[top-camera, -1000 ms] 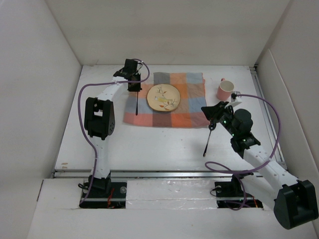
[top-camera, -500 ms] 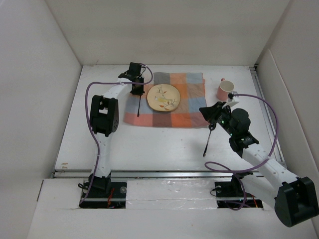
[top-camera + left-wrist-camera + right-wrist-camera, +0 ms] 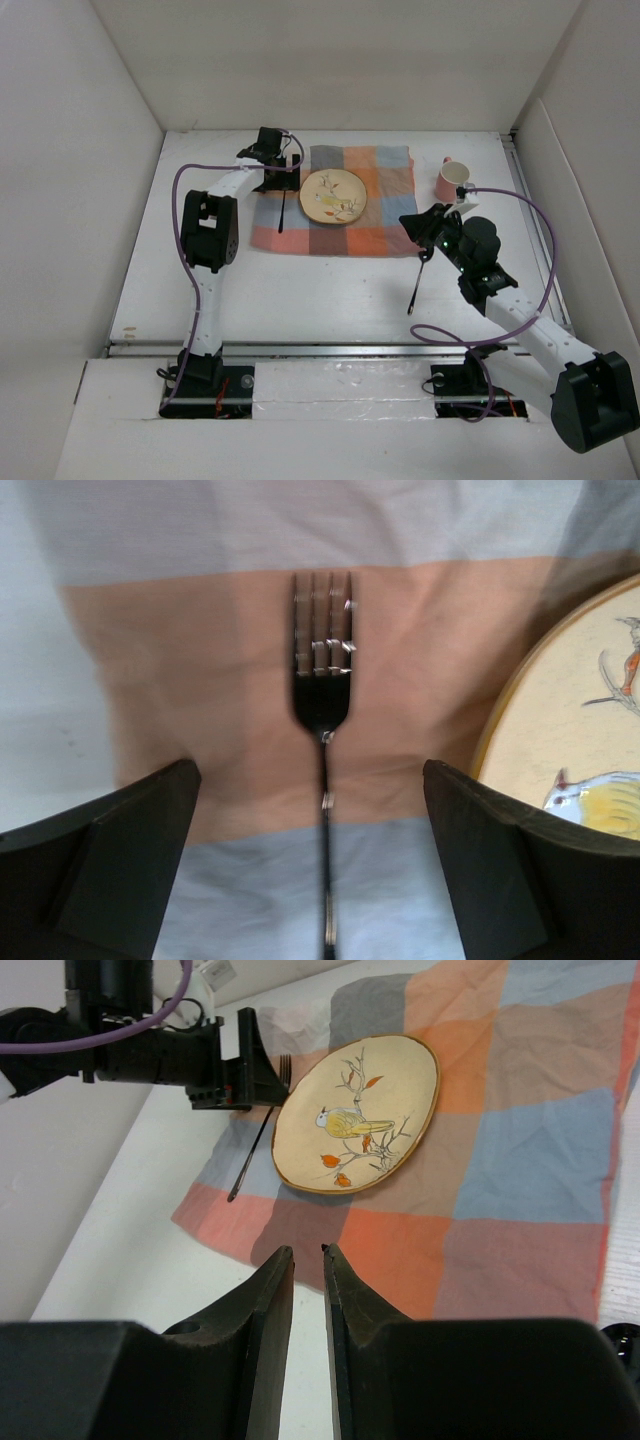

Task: Set the dinner table for one person

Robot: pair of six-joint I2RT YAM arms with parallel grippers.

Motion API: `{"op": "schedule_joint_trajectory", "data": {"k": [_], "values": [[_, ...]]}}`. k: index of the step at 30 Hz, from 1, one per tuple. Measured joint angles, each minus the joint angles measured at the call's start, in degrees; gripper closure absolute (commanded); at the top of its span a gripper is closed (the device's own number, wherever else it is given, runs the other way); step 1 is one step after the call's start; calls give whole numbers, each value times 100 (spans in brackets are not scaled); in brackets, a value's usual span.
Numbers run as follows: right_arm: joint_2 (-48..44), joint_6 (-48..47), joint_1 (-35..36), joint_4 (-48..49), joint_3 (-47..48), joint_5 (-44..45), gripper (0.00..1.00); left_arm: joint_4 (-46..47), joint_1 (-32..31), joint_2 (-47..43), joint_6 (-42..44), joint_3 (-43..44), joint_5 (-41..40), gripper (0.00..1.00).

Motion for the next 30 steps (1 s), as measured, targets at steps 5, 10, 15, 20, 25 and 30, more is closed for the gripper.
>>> {"op": "schedule_joint_trajectory", "data": {"k": [5, 10, 15, 20, 25, 30], "values": [[24, -46, 109, -26, 4, 201, 100, 332, -9, -914, -179, -824, 50, 1], [-68, -37, 330, -612, 46, 758, 100, 1248, -466, -3425, -442, -2452, 44, 1], [-669, 2, 407, -1661, -186, 1567, 77, 2155, -1010, -6601, -822, -3810, 341, 1], [-1222, 249, 402, -2636, -518, 1991, 64, 2243, -1027, -8664, -951, -4446, 702, 100], [-553, 715, 358, -2983, -546, 2020, 67, 1921, -1224, -10275, -988, -5543, 927, 100], [946, 876, 326, -3338, -133, 2094, 68, 1506, -1849, -10942, -855, -6120, 809, 100]]}}
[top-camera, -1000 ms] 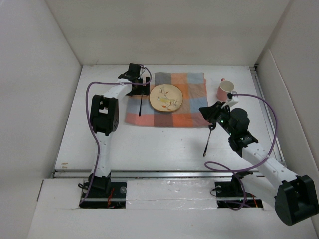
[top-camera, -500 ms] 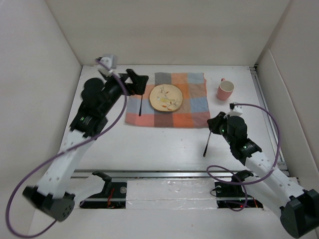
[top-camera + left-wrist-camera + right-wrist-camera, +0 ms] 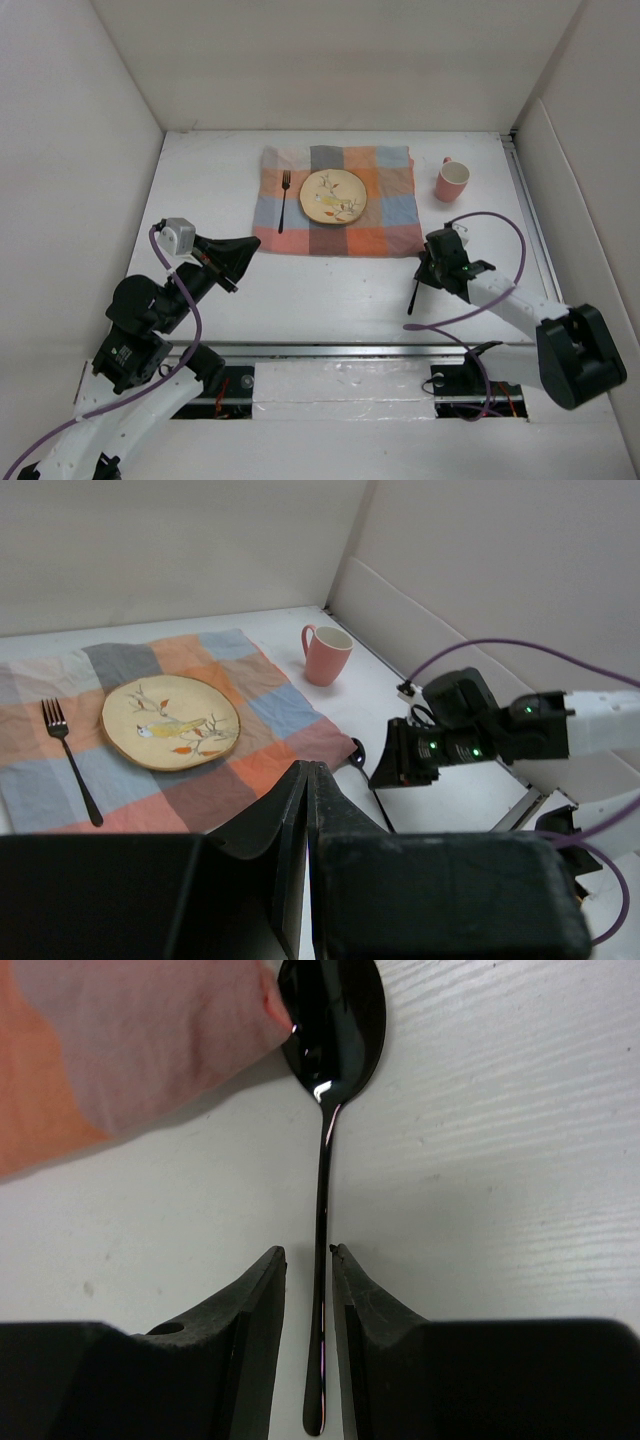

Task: Set the dinner table for one person

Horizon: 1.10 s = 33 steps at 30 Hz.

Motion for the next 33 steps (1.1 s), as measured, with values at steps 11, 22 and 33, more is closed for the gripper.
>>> {"op": "schedule_joint_trajectory", "data": {"k": [11, 22, 33], "values": [[1685, 267, 221, -459, 1499, 634, 68, -245, -509, -557, 203, -264, -358, 88], [1987, 455, 614, -1530, 1963, 1268, 71, -319, -822, -975, 284, -264, -990, 81], [1700, 221, 492, -1759, 1808, 1255, 66, -350, -966, -977, 306, -264, -1137, 80]]}}
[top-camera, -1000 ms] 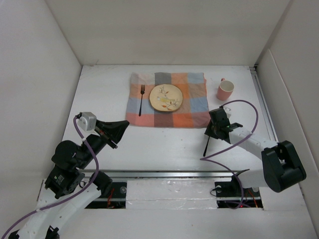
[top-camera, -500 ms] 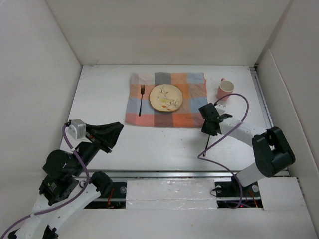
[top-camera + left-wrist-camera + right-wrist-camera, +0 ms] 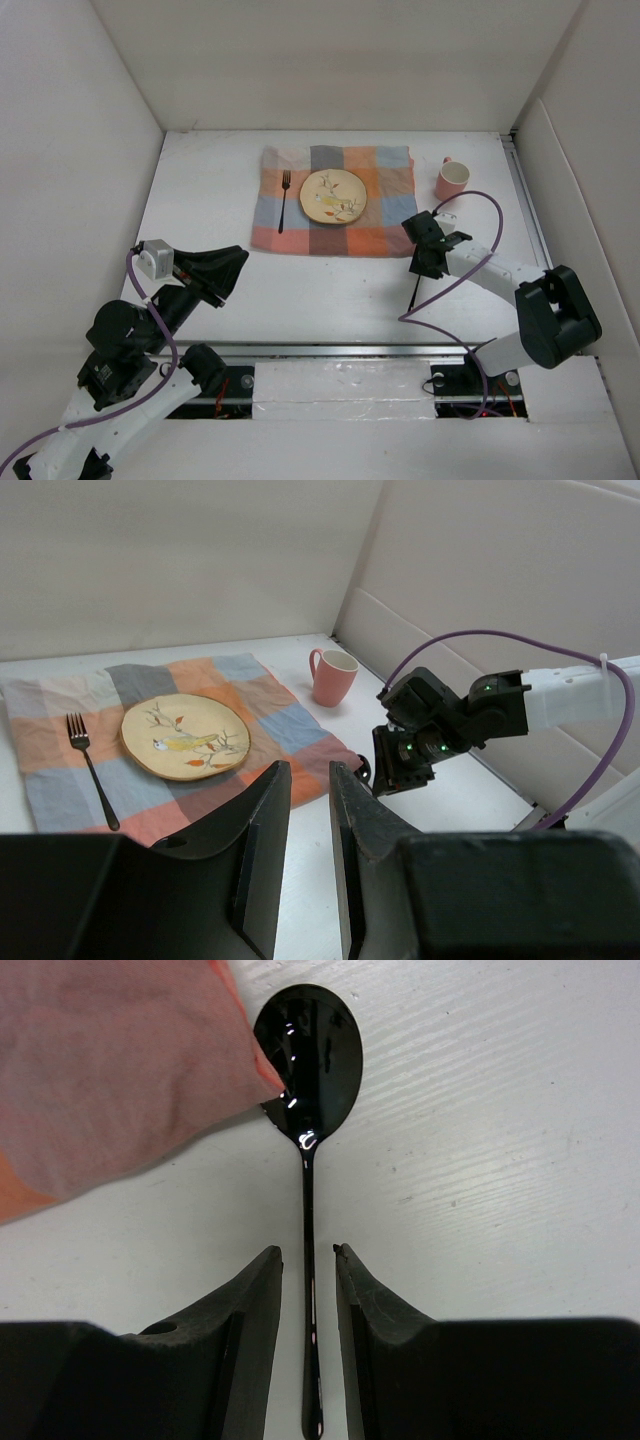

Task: Set the dinner table for one person

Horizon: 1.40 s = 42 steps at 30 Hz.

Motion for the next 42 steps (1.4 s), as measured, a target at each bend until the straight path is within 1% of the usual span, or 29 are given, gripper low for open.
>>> {"op": "schedule_joint_trajectory", "data": {"k": [6, 11, 16, 18, 21, 23, 24, 25, 27, 28, 29, 30, 32, 35, 38, 39, 42], "values": [[269, -378, -227, -125, 125, -166, 66, -2, 0, 0, 0, 0, -9, 80], [750, -684, -302, -153, 437, -560, 68, -17, 0, 0, 2, 0, -17, 80], [901, -887, -345, -157, 610, -876, 69, -24, 0, 0, 7, 0, -46, 80], [914, -935, -411, -155, 625, -992, 72, -24, 0, 0, 9, 0, -59, 80], [914, -1005, -507, -162, 625, -1176, 86, -24, 0, 0, 11, 0, -70, 80], [914, -1014, -560, -181, 625, -1292, 88, -24, 0, 0, 13, 0, -83, 79], [914, -1019, -566, -186, 625, -1331, 92, -26, 0, -4, 13, 0, -94, 79], [905, -1023, -566, -195, 621, -1357, 100, -26, 0, -11, 13, 0, -101, 79], [861, -1014, -562, -195, 584, -1388, 100, -28, 0, -37, 15, 0, -122, 79], [822, -999, -562, -195, 544, -1419, 100, -28, 0, -50, 15, 0, -136, 77], [789, -973, -562, -175, 505, -1423, 100, -24, 0, -61, 17, 0, -144, 77], [693, -931, -560, -131, 415, -1425, 100, -24, 0, -66, 15, 0, -153, 74], [385, -789, -551, -160, 144, -1423, 100, -28, -2, -66, 31, 0, -166, 71], [-317, -555, -509, -485, -184, -1335, 100, -28, -2, -66, 35, 0, -166, 67], [-1097, -442, -485, -750, -175, -1174, 100, -31, -2, -66, 35, 0, -168, 64], [-1327, -433, -485, -802, -111, -1121, 100, -31, -2, -66, 35, 0, -166, 54], [-1644, -535, -485, -942, 323, -1038, 100, -35, -2, -59, 50, 0, -179, 41]]}}
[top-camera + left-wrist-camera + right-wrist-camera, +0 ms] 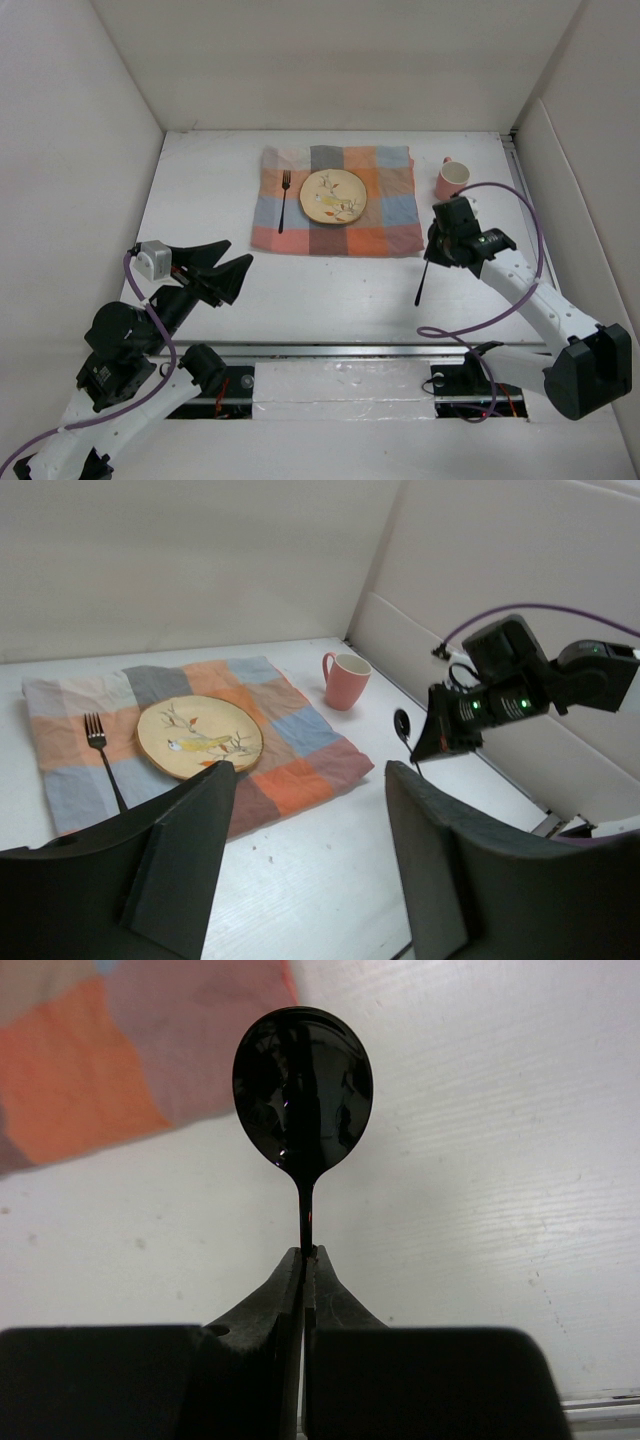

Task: Set the dinner table for one person

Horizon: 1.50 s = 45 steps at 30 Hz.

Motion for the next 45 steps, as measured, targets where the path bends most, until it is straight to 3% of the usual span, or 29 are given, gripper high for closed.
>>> {"op": "schedule_joint_trajectory", "data": {"k": [2, 5, 6, 15, 20, 32, 45], "values": [[155, -210, -4, 4, 490, 0, 100, -7, 0, 17, 2, 0, -2, 36], [798, -658, -48, 146, 1349, -103, 100, -20, 0, 57, 15, 0, -26, 4], [1102, -817, -48, 258, 1650, -175, 100, -26, 0, 72, 11, 0, -42, 1], [4249, -2011, -195, 688, 4256, -1010, 100, -50, -2, 149, -17, -85, -334, 1], [5193, -2267, -264, 678, 4857, -1346, 100, -48, -2, 216, -15, -96, -439, 1], [6000, -2282, -450, 778, 5617, -1759, 100, -24, 55, 656, -9, -136, -374, 1], [6349, -2022, -450, 929, 5805, -1808, 100, -13, 177, 741, 22, -149, -258, 1]]}}
